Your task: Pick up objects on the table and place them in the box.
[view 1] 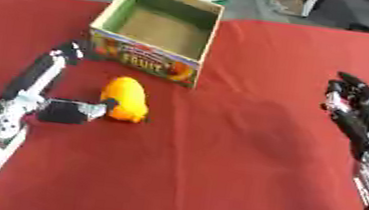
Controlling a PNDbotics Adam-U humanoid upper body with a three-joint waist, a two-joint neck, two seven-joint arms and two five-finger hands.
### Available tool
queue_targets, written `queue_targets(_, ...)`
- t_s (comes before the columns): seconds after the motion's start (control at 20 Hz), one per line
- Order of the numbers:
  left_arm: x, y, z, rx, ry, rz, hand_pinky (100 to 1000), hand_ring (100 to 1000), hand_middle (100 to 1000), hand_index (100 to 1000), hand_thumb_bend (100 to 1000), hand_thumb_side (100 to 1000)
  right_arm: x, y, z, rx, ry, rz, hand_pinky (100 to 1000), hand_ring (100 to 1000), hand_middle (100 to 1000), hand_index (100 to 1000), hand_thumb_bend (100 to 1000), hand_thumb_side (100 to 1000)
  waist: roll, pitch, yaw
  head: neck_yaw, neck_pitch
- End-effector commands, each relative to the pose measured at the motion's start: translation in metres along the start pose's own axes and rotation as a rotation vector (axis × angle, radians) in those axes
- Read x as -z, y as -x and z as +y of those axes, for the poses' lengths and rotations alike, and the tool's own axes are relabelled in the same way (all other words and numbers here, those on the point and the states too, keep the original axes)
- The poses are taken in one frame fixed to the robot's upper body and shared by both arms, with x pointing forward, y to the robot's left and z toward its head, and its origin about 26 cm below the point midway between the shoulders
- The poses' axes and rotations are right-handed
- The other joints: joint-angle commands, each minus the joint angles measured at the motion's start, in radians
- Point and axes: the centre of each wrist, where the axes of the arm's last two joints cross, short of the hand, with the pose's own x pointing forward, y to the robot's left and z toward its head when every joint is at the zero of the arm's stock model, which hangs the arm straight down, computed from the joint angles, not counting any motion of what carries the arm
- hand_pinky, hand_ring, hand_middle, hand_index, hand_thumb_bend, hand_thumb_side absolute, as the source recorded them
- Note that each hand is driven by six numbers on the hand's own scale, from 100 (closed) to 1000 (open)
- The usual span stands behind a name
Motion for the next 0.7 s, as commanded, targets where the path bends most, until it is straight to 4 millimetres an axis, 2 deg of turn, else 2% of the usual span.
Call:
queue_targets(0.05, 0.004, -0.005, 0.008, 0.006, -0.015, -0.025, 870, 995, 892, 804, 541, 300, 0.004, -0.009, -0.004, 0.0, -0.002, -0.031, 621, 825, 733, 859, 100, 349, 0.001, -0.019, 0.001, -0.004, -0.008)
queue_targets(0.6, 0.011, 0.001, -0.01, 0.02, 0.066, -0.001, 858, 983, 878, 794, 550, 292, 0.004, -0.009, -0.003, 0.002, -0.009, -0.032, 621, 825, 733, 859, 100, 351, 0.003, -0.019, 0.0, -0.003, -0.006)
queue_targets(0.7, 0.014, 0.003, -0.015, 0.035, 0.087, 0.007, 854, 980, 877, 796, 540, 266, 0.004, -0.009, -0.003, 0.002, -0.009, -0.03, 621, 825, 733, 859, 100, 351, 0.003, -0.019, -0.001, -0.003, -0.006)
